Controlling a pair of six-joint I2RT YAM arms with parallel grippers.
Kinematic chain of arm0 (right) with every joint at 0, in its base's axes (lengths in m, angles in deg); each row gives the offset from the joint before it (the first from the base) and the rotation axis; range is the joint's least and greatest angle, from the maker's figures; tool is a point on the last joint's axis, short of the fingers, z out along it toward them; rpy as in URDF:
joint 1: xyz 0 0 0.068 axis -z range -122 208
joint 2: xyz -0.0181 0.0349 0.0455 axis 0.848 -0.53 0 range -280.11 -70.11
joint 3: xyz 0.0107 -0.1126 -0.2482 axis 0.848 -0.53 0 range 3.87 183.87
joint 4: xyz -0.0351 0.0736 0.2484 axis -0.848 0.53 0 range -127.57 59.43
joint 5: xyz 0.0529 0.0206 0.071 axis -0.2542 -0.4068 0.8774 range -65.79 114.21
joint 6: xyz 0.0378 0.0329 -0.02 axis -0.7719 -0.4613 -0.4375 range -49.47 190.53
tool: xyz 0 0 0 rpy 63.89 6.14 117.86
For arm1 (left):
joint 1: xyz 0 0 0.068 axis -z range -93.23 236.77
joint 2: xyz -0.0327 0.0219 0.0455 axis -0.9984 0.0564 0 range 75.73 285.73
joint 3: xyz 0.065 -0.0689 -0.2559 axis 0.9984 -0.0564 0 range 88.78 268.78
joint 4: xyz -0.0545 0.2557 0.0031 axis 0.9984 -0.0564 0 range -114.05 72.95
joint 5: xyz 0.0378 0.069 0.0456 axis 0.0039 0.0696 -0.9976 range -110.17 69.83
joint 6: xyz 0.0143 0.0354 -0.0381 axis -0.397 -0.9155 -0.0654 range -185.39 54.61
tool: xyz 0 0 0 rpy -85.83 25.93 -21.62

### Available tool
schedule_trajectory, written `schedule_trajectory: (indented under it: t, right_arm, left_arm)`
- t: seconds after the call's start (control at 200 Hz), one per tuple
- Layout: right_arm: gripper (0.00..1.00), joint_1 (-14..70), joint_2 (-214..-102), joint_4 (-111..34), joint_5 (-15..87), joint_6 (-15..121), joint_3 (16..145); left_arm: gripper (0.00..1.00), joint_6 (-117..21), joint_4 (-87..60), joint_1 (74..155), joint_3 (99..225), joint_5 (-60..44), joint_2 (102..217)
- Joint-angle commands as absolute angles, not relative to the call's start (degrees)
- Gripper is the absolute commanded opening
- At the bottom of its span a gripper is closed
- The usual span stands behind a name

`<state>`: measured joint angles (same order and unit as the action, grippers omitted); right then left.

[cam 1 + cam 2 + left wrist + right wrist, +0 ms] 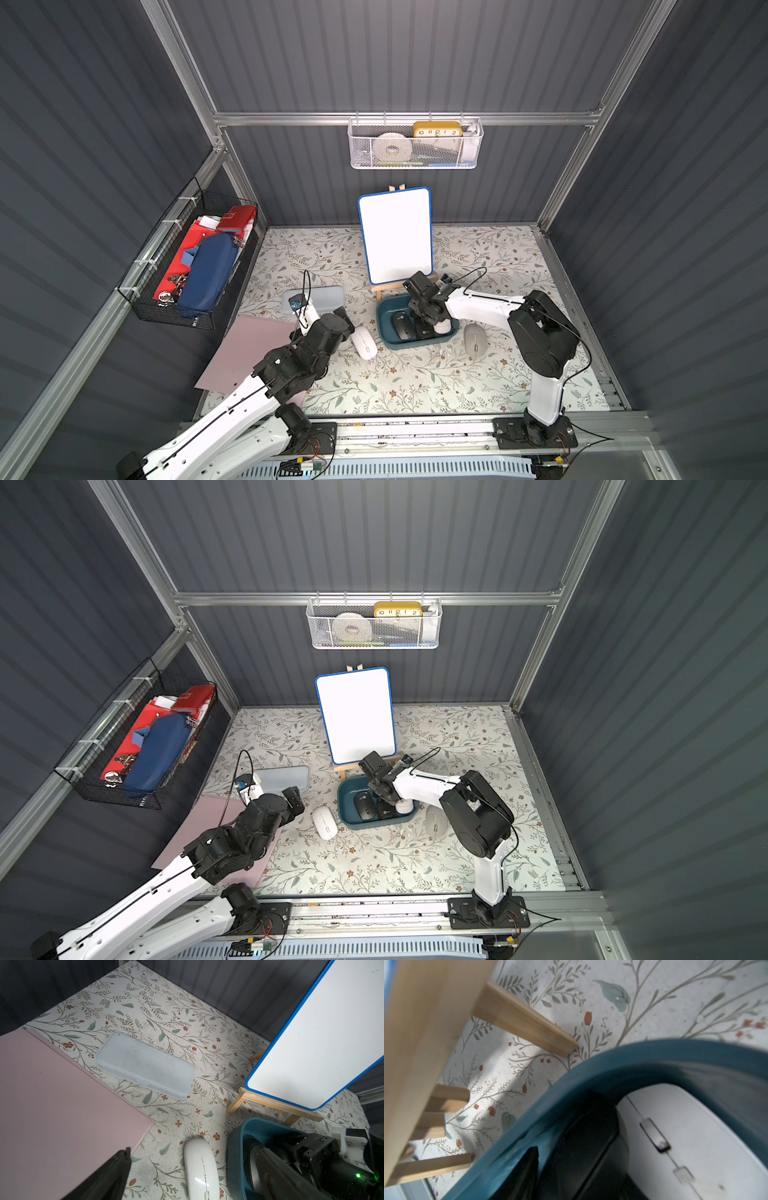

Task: Take out the mouse from the storage box
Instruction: Pick up the mouse from the storage box.

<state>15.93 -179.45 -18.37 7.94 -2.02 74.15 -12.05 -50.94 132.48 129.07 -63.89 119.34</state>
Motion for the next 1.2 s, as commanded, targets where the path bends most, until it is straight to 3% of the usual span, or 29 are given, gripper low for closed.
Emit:
schedule_trajectory:
  t: [0.0,0.145,0.73,1.196]
  right_arm:
    - [0.47,15.7,-177.5,-18.5,8.1,-1.0,72.8]
    - [0.4,15.2,-176.5,-18.8,7.7,-0.9,72.2]
    - [0.33,14.8,-168.4,-22.3,9.0,0.9,66.3]
    - [0.3,18.8,-152.0,-21.4,13.5,7.8,59.1]
  left_arm:
    - [0.99,-13.0,-51.3,132.3,128.8,-64.1,119.6]
    - [1.0,-12.7,-51.4,132.3,128.6,-63.9,119.8]
    - [0.99,-12.9,-51.5,132.4,129.6,-63.9,121.8]
    - [1.0,-12.7,-50.8,132.3,129.9,-63.6,123.3]
